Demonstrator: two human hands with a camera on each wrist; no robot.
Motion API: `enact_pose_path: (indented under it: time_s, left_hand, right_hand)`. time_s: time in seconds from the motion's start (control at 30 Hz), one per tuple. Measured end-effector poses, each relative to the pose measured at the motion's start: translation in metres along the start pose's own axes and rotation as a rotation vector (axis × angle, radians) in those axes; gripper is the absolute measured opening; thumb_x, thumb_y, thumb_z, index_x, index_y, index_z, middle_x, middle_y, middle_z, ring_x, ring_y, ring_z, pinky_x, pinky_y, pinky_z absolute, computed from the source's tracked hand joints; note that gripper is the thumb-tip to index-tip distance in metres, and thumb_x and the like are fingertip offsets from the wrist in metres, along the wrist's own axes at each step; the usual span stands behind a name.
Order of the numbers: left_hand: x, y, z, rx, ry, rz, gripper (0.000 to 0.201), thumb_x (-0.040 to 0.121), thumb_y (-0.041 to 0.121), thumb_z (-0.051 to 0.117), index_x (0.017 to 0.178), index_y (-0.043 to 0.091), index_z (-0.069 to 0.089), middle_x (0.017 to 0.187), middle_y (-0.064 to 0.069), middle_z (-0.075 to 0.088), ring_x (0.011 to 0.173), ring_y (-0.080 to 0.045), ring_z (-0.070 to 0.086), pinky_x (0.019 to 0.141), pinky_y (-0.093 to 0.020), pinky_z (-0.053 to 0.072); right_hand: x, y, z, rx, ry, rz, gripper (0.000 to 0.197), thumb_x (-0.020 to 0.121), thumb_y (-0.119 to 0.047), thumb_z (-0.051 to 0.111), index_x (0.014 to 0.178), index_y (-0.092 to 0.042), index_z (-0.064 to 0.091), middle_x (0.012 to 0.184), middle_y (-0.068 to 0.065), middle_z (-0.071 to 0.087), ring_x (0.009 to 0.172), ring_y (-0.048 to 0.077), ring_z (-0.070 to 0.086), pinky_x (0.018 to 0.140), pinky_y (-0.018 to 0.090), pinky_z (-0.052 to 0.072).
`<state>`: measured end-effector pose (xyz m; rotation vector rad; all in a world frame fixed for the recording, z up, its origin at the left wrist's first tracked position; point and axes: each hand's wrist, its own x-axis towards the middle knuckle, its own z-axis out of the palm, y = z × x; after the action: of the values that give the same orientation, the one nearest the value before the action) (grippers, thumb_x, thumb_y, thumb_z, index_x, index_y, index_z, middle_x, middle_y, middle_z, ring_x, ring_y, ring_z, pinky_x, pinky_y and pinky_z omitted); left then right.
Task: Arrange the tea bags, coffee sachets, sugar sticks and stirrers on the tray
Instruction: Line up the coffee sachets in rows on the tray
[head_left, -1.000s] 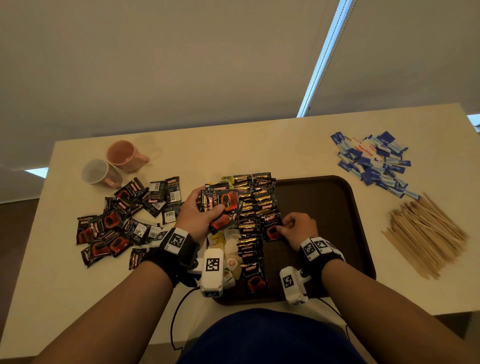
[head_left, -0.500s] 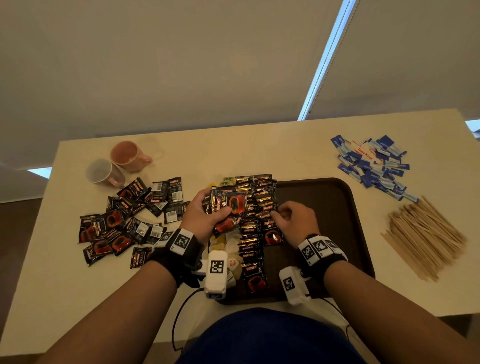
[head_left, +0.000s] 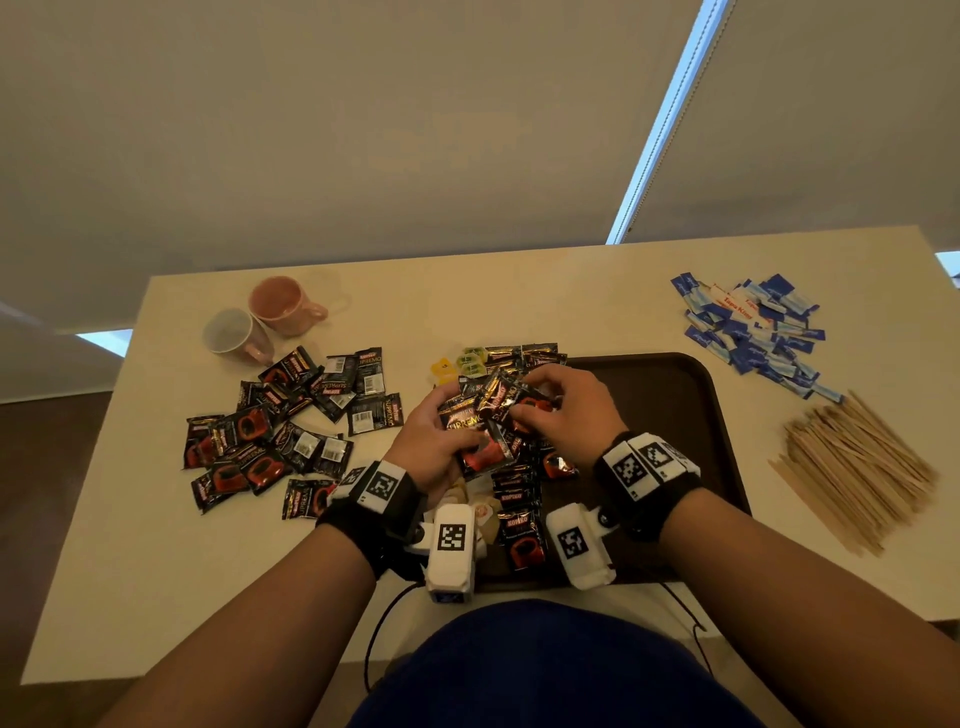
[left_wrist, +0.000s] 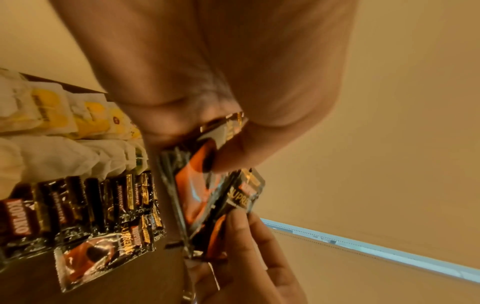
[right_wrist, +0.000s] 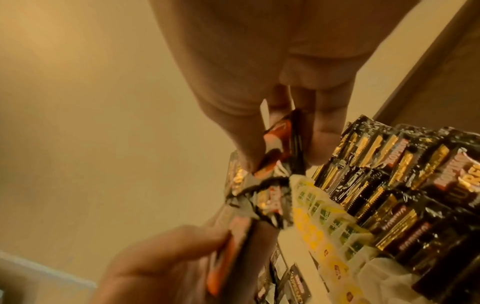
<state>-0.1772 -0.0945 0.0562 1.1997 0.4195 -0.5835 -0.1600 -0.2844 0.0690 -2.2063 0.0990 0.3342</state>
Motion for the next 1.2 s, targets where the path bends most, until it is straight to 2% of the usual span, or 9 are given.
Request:
enact_pose_path:
  time_s: [0.1,0.27,0.43,0.57,0.8,0.93,1.03,1.1,1.2]
  left_hand:
    - [0.0,-0.002,-0.002,0.061,0.061,0.007,0.063,0.081,-0.027,0.054,0.112,0.028,0.057,0.103,-0.016,0.071,0.101,-0.037,0.069,0.092,-0.057,0.053]
    - [0.001,-0.001,-0.003,0.111,0.113,0.048,0.063,0.081,-0.023,0.059,0.11,0.032,0.057,0.11,-0.016,0.069,0.105,-0.036,0.068,0.092,-0.058,0.054]
    - [0.002,-0.002,-0.003,0.129,0.11,0.062,0.062,0.083,-0.017,0.065,0.127,0.023,0.051,0.112,-0.013,0.071,0.103,-0.032,0.07,0.08,-0.05,0.058]
    - [0.002,0.001,-0.004,0.209,0.064,0.078,0.06,0.084,-0.015,0.066,0.112,0.037,0.055,0.105,-0.001,0.075,0.101,-0.026,0.071,0.081,-0.051,0.059]
    - [0.002,0.006,-0.003,0.321,-0.057,0.077,0.061,0.086,-0.018,0.06,0.122,0.032,0.054,0.118,-0.017,0.068,0.107,-0.031,0.067,0.092,-0.051,0.056]
    - [0.002,0.002,-0.004,0.319,-0.016,0.061,0.052,0.089,-0.012,0.062,0.126,0.023,0.056,0.116,-0.017,0.069,0.108,-0.031,0.068,0.086,-0.046,0.058]
    - [0.003,0.0,-0.006,0.341,0.008,0.051,0.049,0.09,-0.01,0.061,0.133,0.012,0.053,0.116,-0.017,0.07,0.107,-0.031,0.069,0.085,-0.043,0.059]
    - [0.003,0.0,-0.007,0.339,0.038,0.051,0.046,0.091,-0.01,0.06,0.131,0.012,0.054,0.112,-0.016,0.072,0.101,-0.03,0.071,0.078,-0.04,0.06]
    - [0.003,0.002,-0.007,0.319,0.082,0.057,0.036,0.091,-0.011,0.059,0.119,0.013,0.06,0.099,-0.012,0.076,0.088,-0.028,0.074,0.071,-0.039,0.06]
  right_hand:
    - [-0.001,0.007,-0.002,0.146,0.056,0.078,0.013,0.088,-0.018,0.072,0.101,-0.018,0.068,0.098,-0.003,0.07,0.091,0.008,0.065,0.083,0.027,0.054]
    - [-0.006,0.009,-0.005,0.446,0.093,0.171,0.011,0.089,-0.006,0.069,0.087,-0.016,0.066,0.093,0.01,0.074,0.087,0.021,0.072,0.082,0.035,0.059]
    - [-0.012,0.002,-0.008,0.679,-0.022,0.205,0.006,0.092,-0.004,0.064,0.095,-0.009,0.066,0.101,0.021,0.07,0.085,0.026,0.066,0.065,0.029,0.05]
    - [-0.005,0.002,-0.011,0.593,0.012,0.187,0.011,0.09,-0.006,0.068,0.095,-0.014,0.061,0.099,0.018,0.066,0.082,0.037,0.068,0.054,0.029,0.054]
    - [0.002,0.0,-0.013,0.487,-0.149,0.167,0.008,0.087,-0.008,0.072,0.091,-0.013,0.067,0.087,0.012,0.075,0.073,0.022,0.068,0.056,0.03,0.05]
    - [0.002,0.007,-0.01,0.553,-0.061,0.215,0.015,0.086,-0.007,0.073,0.101,-0.007,0.068,0.093,0.013,0.075,0.079,0.027,0.07,0.054,0.028,0.051]
    - [0.002,0.01,-0.012,0.642,0.007,0.241,0.01,0.086,-0.004,0.072,0.094,-0.01,0.068,0.091,0.012,0.075,0.077,0.024,0.069,0.051,0.025,0.051]
    - [0.002,0.011,-0.014,0.676,0.06,0.26,0.009,0.086,-0.004,0.071,0.095,-0.007,0.069,0.091,0.014,0.075,0.079,0.024,0.071,0.056,0.026,0.056]
    - [0.006,0.015,-0.013,0.691,0.134,0.283,0.02,0.086,-0.005,0.072,0.105,-0.002,0.068,0.096,0.017,0.073,0.081,0.023,0.071,0.051,0.02,0.052]
